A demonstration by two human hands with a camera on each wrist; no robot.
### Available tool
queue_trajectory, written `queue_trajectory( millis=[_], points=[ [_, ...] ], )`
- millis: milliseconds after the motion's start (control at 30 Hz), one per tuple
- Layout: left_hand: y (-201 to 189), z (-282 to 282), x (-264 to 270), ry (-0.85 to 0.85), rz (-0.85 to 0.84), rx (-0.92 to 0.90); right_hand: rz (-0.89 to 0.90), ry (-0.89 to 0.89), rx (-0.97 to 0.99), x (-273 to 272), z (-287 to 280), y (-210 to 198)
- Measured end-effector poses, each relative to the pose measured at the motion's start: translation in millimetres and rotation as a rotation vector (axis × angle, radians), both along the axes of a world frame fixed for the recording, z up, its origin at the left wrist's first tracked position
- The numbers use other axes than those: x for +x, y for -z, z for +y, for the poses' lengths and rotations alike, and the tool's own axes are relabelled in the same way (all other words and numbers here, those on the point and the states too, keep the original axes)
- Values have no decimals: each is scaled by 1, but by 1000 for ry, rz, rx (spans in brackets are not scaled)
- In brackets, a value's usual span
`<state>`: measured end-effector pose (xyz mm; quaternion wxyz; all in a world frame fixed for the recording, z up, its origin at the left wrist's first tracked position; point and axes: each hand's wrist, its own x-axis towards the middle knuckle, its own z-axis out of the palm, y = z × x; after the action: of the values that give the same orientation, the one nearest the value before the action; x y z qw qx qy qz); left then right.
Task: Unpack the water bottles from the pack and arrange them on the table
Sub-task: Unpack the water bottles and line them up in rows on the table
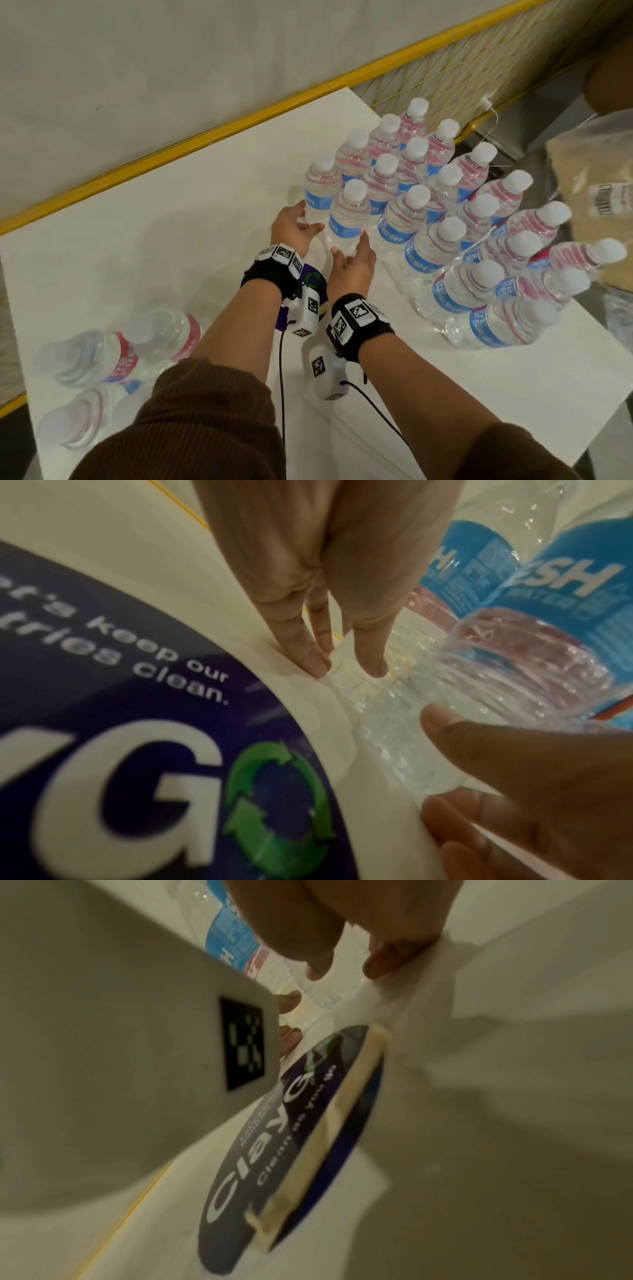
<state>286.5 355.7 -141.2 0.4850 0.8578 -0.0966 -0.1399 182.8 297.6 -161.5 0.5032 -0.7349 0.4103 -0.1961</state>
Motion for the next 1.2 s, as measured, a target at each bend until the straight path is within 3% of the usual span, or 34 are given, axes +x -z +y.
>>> queue_trajectory(
  millis=[667,1200],
  points=[
    [1,0,-10,-1,-31,-56,-15,24,132,-7,1,-13],
    [-4,0,-15,-11,-10,-64,6,38,107,-3,2,-20]
  ],
)
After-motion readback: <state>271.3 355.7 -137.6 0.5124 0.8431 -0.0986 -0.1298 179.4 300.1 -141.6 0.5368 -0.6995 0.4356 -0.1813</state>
